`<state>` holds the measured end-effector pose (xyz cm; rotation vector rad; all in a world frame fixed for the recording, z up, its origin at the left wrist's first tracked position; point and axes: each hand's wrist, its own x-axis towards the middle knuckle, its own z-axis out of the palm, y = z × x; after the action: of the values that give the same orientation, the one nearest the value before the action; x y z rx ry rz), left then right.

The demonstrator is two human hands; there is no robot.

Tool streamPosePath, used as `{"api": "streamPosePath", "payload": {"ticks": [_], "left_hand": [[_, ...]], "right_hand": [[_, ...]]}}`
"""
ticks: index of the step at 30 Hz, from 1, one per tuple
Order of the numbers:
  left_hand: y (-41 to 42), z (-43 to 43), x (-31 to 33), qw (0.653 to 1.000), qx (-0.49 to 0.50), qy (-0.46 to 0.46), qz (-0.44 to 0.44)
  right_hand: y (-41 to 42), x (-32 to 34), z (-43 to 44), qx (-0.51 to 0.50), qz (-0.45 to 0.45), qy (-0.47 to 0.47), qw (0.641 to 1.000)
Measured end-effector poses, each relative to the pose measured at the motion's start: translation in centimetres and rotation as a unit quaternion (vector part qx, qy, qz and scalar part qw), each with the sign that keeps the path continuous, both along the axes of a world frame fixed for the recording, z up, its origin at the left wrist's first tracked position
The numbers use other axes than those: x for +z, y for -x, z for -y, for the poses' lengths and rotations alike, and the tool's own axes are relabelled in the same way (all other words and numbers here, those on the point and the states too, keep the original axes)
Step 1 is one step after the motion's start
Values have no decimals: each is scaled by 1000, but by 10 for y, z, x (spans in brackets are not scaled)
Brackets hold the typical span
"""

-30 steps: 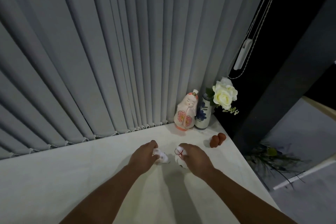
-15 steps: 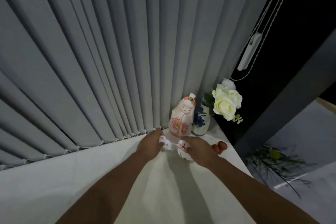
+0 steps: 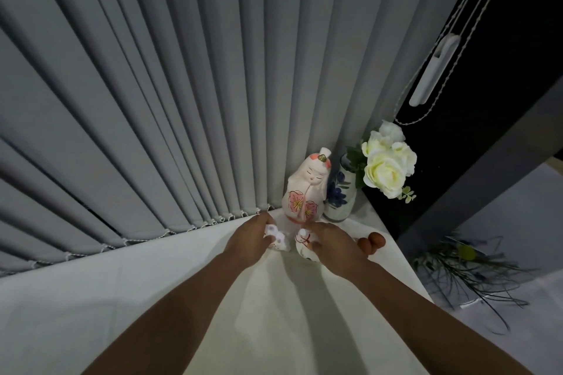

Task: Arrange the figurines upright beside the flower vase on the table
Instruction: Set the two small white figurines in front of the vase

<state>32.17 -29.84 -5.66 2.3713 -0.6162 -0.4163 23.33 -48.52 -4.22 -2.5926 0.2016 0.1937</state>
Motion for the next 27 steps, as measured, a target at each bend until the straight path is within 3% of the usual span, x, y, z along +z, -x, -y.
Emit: {"api": "streamPosePath", "payload": {"ticks": [12, 19, 27], "left_hand": [[7, 0, -2, 1000, 3, -15, 12], [19, -8, 6, 994, -14, -89, 55], [52, -42, 26, 977, 18, -180, 115]], "right_hand": [[8, -4, -6, -19, 16, -14, 1000], [8, 4, -5, -28, -3, -16, 999], [45, 10, -28, -62, 0, 95, 994]]}}
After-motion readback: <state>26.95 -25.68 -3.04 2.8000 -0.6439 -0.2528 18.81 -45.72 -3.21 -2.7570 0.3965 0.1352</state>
